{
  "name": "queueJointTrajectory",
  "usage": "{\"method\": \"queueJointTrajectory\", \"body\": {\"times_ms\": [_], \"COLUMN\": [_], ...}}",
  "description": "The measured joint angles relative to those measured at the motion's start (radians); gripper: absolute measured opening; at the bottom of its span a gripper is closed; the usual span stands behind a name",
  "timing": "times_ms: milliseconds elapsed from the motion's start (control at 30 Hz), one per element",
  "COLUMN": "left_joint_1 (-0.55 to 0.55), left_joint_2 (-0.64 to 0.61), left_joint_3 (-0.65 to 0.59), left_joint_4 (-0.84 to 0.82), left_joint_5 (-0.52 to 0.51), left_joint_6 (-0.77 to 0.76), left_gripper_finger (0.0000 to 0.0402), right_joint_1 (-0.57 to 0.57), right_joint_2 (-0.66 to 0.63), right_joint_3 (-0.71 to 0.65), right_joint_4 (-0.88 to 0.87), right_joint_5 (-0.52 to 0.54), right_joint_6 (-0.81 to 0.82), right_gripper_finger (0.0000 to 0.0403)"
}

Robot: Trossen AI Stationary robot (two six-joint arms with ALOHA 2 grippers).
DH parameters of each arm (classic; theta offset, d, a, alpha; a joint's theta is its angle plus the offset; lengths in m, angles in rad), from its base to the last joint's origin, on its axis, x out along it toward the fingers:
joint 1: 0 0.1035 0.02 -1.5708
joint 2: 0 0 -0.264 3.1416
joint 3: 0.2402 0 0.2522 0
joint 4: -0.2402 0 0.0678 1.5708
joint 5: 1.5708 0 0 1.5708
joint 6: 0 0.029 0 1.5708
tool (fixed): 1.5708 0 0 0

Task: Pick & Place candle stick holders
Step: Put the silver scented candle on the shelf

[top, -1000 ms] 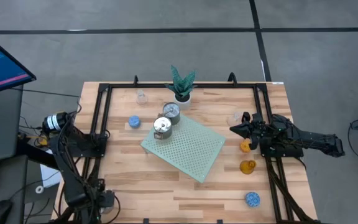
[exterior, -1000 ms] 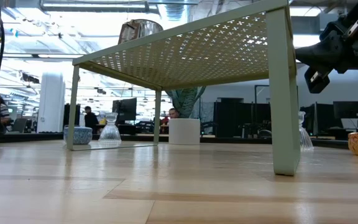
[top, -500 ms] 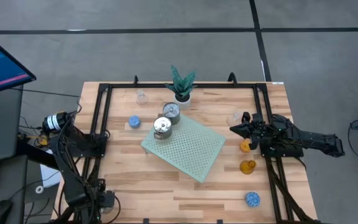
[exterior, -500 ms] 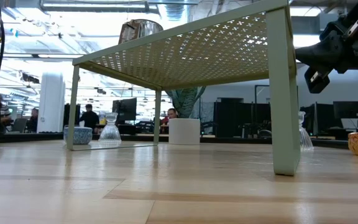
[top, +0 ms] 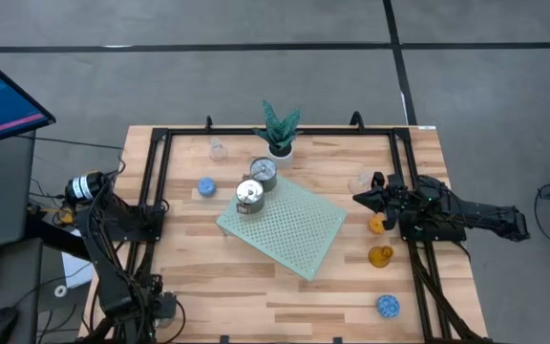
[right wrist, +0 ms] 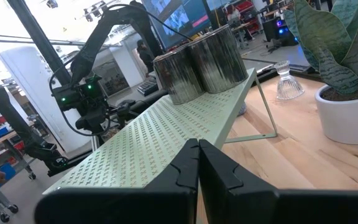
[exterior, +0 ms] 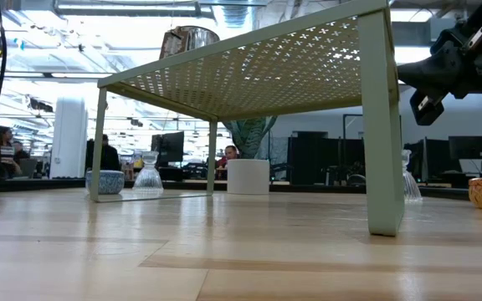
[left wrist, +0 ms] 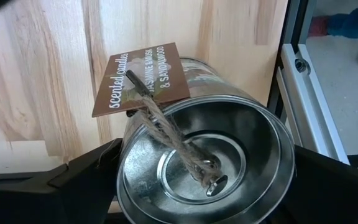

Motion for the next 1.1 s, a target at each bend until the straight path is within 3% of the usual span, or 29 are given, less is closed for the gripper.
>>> {"method": "queueJointTrajectory", "body": {"times_ms": [1100], "left_joint_1": [0.0], "left_joint_2": [0.0], "left_joint_3": [-0.023], "left_joint_4": [0.008], "left_joint_5": [-0.056], "left_joint_6": [-0.023], "left_gripper_finger": [0.0395], "right_joint_1": [0.0], "right_joint_2": [0.0], "right_joint_3": [0.0], "right_joint_4": [0.0], "right_joint_5": [0.0], "right_joint_6": [0.0], "right_gripper_finger": [0.0]}}
